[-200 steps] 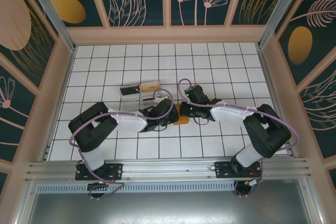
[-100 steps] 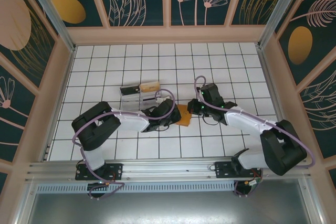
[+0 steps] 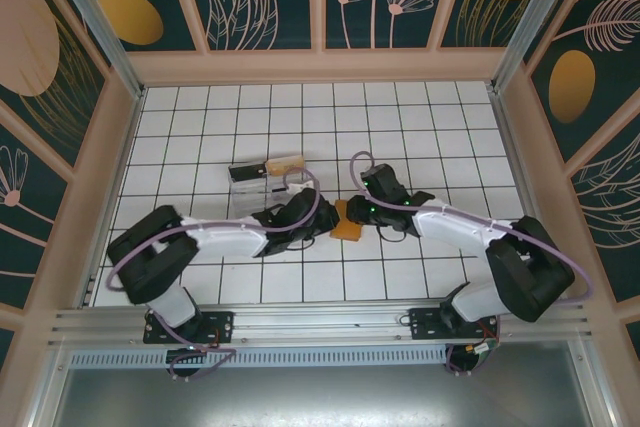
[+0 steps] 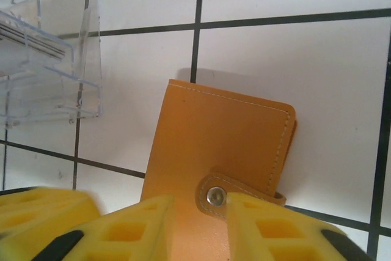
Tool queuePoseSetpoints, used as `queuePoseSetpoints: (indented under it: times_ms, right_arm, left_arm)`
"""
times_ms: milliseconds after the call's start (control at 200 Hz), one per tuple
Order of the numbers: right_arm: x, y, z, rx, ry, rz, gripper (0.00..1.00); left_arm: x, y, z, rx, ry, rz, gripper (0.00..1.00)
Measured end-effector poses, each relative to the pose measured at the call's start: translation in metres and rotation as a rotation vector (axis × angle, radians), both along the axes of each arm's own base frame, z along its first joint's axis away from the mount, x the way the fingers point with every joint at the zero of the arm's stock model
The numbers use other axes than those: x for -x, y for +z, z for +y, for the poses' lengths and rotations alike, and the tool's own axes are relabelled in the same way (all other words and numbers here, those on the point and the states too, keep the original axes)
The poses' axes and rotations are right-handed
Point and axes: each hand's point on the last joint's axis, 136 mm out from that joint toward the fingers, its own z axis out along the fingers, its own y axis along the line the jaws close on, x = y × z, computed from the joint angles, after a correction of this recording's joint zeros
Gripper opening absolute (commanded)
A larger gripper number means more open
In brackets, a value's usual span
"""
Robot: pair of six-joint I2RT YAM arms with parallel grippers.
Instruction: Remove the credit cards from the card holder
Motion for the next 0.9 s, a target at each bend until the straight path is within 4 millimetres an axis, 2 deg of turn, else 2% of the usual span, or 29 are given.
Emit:
queuePoseSetpoints:
  times_ms: [25,115,210,490,826,901]
  right_arm:
    - [-0.001,0.0,0.001,0.014,0.0,-0.005,0.32]
    - [-0.005,0.001,0.007,0.063,-0.002,-0.019,0.33]
    - [-0.006,-0.002,0.012,0.122,-0.001,-0.028,0.33]
    - [-0.001,-0.026,0.012,0.305,0.012,-0.013,0.36]
    - [-0.003,-0.033,0.007,0.374,-0.001,-0.024,0.36]
    - [-0.003,-0.033,0.008,0.393,0.002,-0.035,0.32]
  left_arm:
    - [0.0,0.009,0.002,0.013,0.004,-0.017,0.21]
    - [0.0,0.036,0.013,0.059,0.034,-0.071,0.21]
    - [0.003,0.047,0.026,0.075,0.062,-0.105,0.22]
    - [0.011,0.036,0.058,0.021,0.119,-0.117,0.22]
    - [0.01,0.036,0.061,0.016,0.127,-0.121,0.23]
    - [0.01,0.036,0.061,0.016,0.127,-0.121,0.23]
